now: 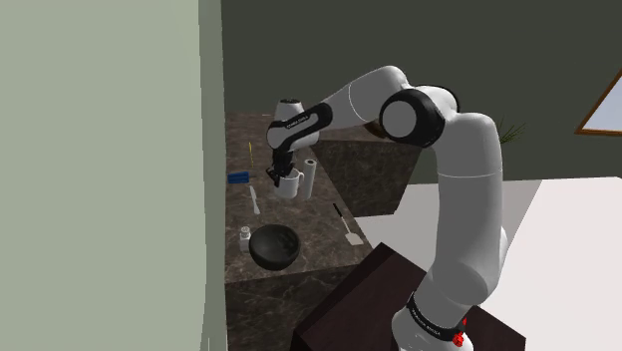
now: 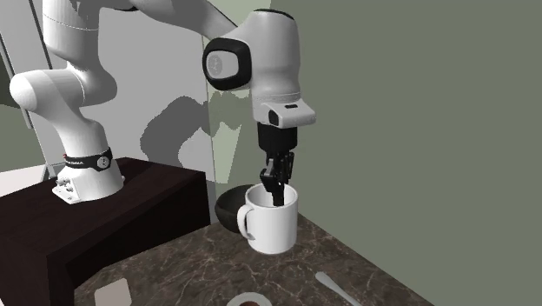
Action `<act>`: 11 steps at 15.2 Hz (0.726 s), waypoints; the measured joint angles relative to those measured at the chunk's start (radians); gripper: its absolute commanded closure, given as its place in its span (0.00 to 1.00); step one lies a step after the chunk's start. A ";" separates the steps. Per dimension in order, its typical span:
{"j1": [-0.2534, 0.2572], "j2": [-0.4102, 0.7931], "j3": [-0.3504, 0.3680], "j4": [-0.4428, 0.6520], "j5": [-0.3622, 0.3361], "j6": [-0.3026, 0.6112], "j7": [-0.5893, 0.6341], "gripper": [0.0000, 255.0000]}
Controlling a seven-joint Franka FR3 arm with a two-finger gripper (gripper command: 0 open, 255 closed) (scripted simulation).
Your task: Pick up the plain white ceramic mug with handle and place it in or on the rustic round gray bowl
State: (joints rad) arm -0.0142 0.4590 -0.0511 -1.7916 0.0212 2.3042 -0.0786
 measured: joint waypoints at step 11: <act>0.060 -0.161 0.016 -0.151 -0.021 -0.010 0.084 1.00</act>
State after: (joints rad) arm 0.0456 0.2983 -0.0356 -1.9427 -0.0001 2.2939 0.0058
